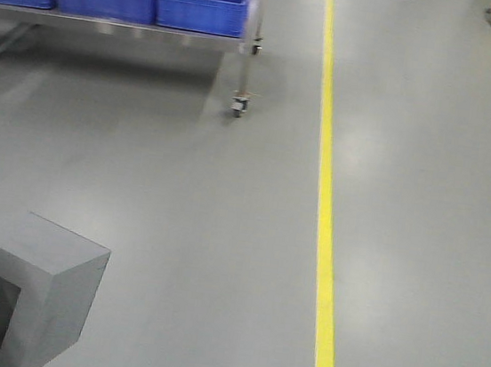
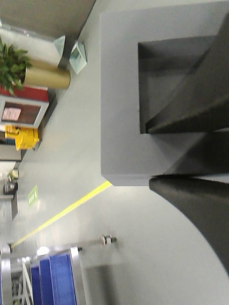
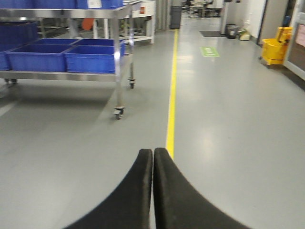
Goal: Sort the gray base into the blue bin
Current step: 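Drive the base away from the table holding the block in the left gripper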
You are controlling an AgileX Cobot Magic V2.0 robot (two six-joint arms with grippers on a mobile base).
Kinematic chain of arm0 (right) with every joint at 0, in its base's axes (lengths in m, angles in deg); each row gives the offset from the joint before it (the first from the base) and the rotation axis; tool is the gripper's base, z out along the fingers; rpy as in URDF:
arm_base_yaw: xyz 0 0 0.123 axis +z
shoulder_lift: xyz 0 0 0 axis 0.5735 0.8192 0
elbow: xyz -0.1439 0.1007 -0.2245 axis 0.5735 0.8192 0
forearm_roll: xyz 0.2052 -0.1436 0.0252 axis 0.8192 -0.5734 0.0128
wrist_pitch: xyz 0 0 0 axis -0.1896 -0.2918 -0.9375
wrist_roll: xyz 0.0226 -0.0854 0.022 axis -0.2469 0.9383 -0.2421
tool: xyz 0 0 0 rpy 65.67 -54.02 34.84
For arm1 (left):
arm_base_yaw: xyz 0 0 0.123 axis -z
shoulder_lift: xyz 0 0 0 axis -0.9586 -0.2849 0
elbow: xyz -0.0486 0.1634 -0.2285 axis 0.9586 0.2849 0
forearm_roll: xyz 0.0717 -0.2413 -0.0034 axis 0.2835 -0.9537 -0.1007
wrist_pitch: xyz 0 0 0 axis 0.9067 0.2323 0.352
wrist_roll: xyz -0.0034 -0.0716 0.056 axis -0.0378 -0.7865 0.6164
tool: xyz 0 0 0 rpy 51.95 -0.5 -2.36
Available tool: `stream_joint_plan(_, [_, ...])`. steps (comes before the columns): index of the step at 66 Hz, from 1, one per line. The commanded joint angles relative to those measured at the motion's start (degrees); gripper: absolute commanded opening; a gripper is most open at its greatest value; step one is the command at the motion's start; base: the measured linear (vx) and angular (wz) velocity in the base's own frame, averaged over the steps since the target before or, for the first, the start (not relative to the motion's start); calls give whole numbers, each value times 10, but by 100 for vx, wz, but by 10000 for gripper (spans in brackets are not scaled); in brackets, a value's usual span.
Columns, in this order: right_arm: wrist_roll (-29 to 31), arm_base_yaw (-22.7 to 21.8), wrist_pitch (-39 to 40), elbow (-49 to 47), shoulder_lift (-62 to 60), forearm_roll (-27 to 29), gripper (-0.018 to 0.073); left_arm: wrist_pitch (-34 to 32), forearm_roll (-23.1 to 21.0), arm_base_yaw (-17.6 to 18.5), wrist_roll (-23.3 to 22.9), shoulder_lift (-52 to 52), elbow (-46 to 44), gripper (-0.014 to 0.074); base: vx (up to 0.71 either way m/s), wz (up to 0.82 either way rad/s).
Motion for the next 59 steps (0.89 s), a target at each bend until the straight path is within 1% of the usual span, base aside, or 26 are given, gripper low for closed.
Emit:
stream_joint_plan(1, [3,-3,43,8,-7,-4,-9,-63,-2,2,-3,-2,-17,-6,9,-47])
stream_joint_plan(12, [3,-3,43,8,-7,-4,-9,-63,-2,2,-3,-2,-17,-6,10,-31])
stream_joint_plan(30, [3,-3,43,8,-7,-4,-9,-63,-2,2,-3,-2,-17,-6,14,-10])
stream_joint_plan(59, [3,-3,43,8,-7,-4,-9,-63,-2,2,-3,-2,-17,-6,30,9])
